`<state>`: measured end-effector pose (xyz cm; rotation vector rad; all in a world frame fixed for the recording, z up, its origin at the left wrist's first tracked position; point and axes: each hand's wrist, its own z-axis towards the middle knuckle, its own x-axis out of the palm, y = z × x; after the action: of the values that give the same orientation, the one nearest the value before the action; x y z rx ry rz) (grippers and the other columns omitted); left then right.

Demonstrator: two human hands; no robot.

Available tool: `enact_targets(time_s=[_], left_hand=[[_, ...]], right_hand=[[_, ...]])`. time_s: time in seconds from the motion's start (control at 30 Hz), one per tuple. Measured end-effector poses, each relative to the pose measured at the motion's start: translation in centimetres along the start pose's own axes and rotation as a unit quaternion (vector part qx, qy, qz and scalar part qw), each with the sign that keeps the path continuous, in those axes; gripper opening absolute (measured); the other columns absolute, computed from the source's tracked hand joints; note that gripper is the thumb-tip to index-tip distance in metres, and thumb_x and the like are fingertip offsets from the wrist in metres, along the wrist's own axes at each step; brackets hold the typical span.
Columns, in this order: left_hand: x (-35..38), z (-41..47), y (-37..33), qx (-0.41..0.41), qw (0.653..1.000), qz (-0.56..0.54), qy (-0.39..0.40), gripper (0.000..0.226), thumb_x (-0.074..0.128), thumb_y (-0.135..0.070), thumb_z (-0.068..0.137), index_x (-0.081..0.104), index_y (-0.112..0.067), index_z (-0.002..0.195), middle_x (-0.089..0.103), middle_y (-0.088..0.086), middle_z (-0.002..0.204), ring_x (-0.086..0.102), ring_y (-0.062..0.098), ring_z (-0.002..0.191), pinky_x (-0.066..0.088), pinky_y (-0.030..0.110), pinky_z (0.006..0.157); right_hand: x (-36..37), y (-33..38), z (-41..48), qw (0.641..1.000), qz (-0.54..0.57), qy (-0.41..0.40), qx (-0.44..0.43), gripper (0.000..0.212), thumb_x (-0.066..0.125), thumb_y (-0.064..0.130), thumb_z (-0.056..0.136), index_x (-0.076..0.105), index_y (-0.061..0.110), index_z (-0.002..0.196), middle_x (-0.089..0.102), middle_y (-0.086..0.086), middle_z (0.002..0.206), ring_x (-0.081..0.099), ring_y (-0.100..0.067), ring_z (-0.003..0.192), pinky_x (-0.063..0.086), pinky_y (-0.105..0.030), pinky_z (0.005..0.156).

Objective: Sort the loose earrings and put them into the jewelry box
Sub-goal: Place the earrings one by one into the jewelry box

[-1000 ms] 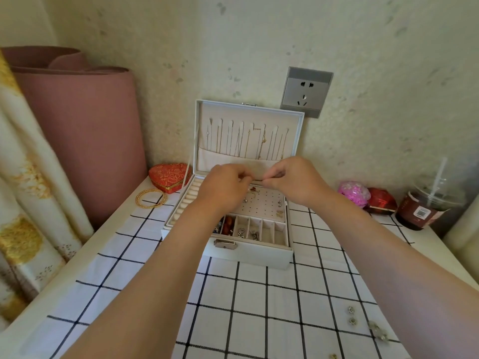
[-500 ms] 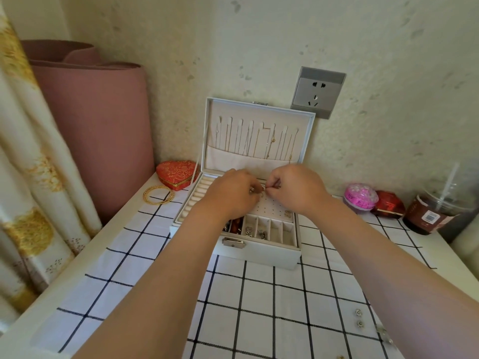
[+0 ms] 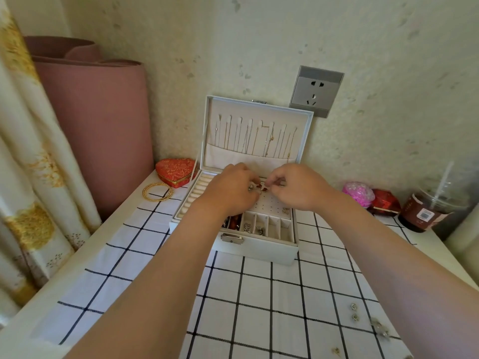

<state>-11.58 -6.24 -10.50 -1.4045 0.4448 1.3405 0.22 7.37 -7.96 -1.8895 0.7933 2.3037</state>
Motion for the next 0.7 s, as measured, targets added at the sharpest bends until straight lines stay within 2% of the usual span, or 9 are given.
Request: enact_targets(time_s=[0.2, 0.33, 0.5, 0.6, 0.7], left_hand=[[-1.0, -0.8, -2.8, 0.023, 0.999, -0.01, -0.029, 0.032, 0.061, -0.033, 0.092, 0.062, -0.03, 0.124, 0.053, -0.003, 0.132, 0.041, 0.017, 0.126, 0.038, 0.038, 0.105], [-0.7, -1.6, -6.9, 0.063, 0.997, -0.028, -0.033, 0.029, 0.06, -0.033, 0.093, 0.064, -0.029, 0.121, 0.056, -0.004, 0.123, 0.045, 0.016, 0.12, 0.042, 0.038, 0.102], [1.8, -3.0, -11.9, 0.118, 0.993, -0.03, 0.007, 0.025, 0.06, -0.031, 0.092, 0.066, -0.029, 0.116, 0.061, -0.005, 0.111, 0.052, 0.014, 0.109, 0.047, 0.035, 0.092], [3.8, -3.4, -14.4, 0.13, 0.99, -0.016, 0.045, 0.026, 0.059, -0.031, 0.093, 0.065, -0.028, 0.119, 0.062, -0.006, 0.114, 0.055, 0.015, 0.11, 0.047, 0.037, 0.094], [6.1, -3.5, -16.5, 0.131, 0.987, -0.012, 0.089, 0.028, 0.057, -0.03, 0.095, 0.064, -0.028, 0.122, 0.064, -0.007, 0.118, 0.056, 0.015, 0.112, 0.048, 0.039, 0.097]], right_hand=[[-4.0, -1.5, -3.5, 0.997, 0.034, -0.05, 0.041, 0.022, 0.061, 0.021, 0.093, 0.074, 0.027, 0.109, 0.065, 0.013, 0.102, 0.06, -0.005, 0.097, 0.043, -0.021, 0.087], [-6.4, -3.6, -7.6, 0.993, 0.036, -0.075, 0.081, 0.019, 0.061, 0.021, 0.093, 0.074, 0.026, 0.106, 0.064, 0.013, 0.1, 0.057, -0.005, 0.094, 0.041, -0.022, 0.086], [-7.0, -7.0, -12.3, 0.994, 0.027, -0.027, 0.101, 0.018, 0.063, 0.016, 0.092, 0.074, 0.03, 0.093, 0.07, 0.009, 0.097, 0.063, -0.011, 0.09, 0.049, -0.027, 0.088], [-7.1, -8.6, -15.3, 0.99, -0.004, -0.014, 0.139, 0.02, 0.063, 0.018, 0.092, 0.076, 0.029, 0.104, 0.072, 0.008, 0.105, 0.064, -0.01, 0.096, 0.045, -0.023, 0.082], [-6.9, -10.2, -17.8, 0.985, -0.037, 0.022, 0.168, 0.024, 0.062, 0.02, 0.094, 0.074, 0.027, 0.113, 0.071, 0.01, 0.111, 0.063, -0.01, 0.103, 0.047, -0.024, 0.086]])
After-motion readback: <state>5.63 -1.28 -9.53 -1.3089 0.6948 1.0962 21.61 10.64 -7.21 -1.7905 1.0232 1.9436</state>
